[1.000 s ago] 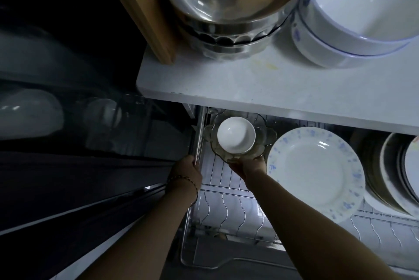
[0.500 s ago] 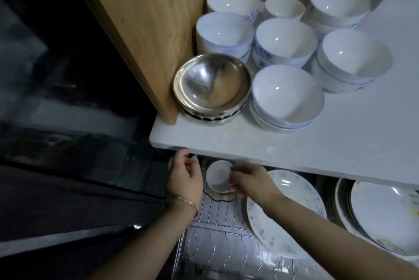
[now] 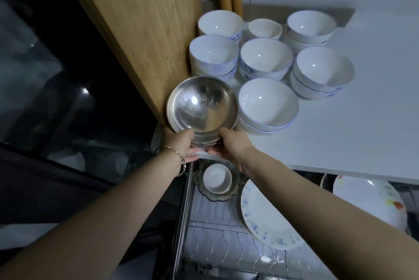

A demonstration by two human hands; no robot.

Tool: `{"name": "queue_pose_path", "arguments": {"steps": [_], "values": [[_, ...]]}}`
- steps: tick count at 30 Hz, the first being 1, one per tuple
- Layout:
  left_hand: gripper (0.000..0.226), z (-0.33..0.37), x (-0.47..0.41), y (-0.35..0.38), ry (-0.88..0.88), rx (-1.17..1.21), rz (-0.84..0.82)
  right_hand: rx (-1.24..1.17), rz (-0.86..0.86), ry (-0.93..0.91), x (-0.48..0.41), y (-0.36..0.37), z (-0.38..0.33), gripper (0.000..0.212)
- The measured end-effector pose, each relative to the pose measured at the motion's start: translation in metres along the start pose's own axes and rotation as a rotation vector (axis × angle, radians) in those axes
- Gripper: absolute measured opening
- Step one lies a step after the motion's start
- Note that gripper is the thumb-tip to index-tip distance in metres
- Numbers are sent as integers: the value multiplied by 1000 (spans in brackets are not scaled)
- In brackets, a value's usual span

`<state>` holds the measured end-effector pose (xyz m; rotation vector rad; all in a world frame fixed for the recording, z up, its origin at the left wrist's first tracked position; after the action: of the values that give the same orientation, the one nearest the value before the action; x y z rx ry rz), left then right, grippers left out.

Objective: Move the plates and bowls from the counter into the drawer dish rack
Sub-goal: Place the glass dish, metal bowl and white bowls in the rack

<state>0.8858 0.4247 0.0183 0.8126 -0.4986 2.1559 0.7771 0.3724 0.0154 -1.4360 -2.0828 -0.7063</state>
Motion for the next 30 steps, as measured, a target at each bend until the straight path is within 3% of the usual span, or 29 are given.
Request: {"name": "queue_pose_path", "arguments": {"steps": [4, 7, 10, 14, 19, 26, 30], "values": [[49, -11, 35, -14, 125, -93, 20, 177, -93, 2, 47, -44, 12, 28], [39, -27, 76, -6, 116, -223, -120, 283, -126, 51, 82, -93, 20, 33], [55, -64, 105, 19, 62, -308, -255, 361, -117, 161, 109, -147, 39, 37], [60, -125, 119, 63, 63, -522, -368, 406, -24, 276, 131, -211, 81, 37], [55, -198, 118, 129, -81, -599, -477, 332, 125, 292, 139, -281, 140, 37], [46, -276, 103, 191, -425, -613, -450, 526, 143, 381, 108, -351, 211, 43], [45, -289, 88, 178, -322, -799, -306, 648, 57, 356, 84, -335, 227, 50]]}}
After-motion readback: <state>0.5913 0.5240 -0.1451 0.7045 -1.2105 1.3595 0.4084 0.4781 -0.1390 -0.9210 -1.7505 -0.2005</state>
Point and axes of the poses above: each hand's wrist, its own x-axis away from the middle knuckle, its own y-axis out of the palm, z = x × y, the point moved 1 cm from there along -x, towards the middle knuckle
